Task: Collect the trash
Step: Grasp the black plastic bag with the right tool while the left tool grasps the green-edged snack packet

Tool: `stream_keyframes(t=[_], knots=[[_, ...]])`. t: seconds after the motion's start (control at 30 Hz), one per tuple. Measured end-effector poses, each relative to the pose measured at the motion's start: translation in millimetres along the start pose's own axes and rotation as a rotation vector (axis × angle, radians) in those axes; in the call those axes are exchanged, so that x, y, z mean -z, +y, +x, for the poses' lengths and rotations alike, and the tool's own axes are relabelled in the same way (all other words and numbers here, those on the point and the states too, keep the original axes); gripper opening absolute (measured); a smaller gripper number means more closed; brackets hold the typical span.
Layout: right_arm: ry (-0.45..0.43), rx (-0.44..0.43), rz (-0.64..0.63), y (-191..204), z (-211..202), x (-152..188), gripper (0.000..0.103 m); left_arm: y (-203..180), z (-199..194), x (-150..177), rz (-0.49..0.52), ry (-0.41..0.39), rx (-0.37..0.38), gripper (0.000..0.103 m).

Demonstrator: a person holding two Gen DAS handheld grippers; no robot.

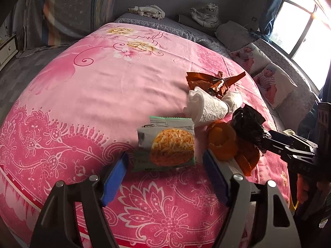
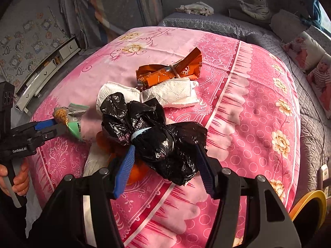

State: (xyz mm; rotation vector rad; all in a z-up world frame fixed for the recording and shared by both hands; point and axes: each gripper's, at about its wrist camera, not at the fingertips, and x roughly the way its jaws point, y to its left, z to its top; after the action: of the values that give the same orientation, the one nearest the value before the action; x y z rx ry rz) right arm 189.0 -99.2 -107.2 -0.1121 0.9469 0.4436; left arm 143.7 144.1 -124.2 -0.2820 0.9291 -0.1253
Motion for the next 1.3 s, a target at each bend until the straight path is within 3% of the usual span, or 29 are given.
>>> stream_keyframes(t=[0.33, 0.43, 0.63, 0.87, 1.3], knots=[[0.033, -0.043, 0.052, -10.4, 26.9, -7.0, 0.054, 7.1, 26.0, -7.7, -0.059, 0.017, 0.014, 0.068], [0.037, -0.061, 0.06, -12.8, 30.3, -8.5, 0.05, 7.2, 28.1, -9.0, -0.064, 0.011, 0.013, 0.059], [0.039, -0.086, 0.074, -14.5, 32.4, -9.0, 0.036, 6.0, 27.7, -9.3, -0.078, 0.006, 0.015, 0.055], [-0.006, -0.107, 0.13, -24.0, 14.7, -5.4, 0.022, 4.6, 21.2, -6.1, -0.084, 0.001, 0.014, 0.047], [-0.123, -0.12, 0.176, -35.6, -39.9, 4.0, 0.021, -3.8, -7.1, -4.4, -0.064, -0.061, 0.019, 0.046]])
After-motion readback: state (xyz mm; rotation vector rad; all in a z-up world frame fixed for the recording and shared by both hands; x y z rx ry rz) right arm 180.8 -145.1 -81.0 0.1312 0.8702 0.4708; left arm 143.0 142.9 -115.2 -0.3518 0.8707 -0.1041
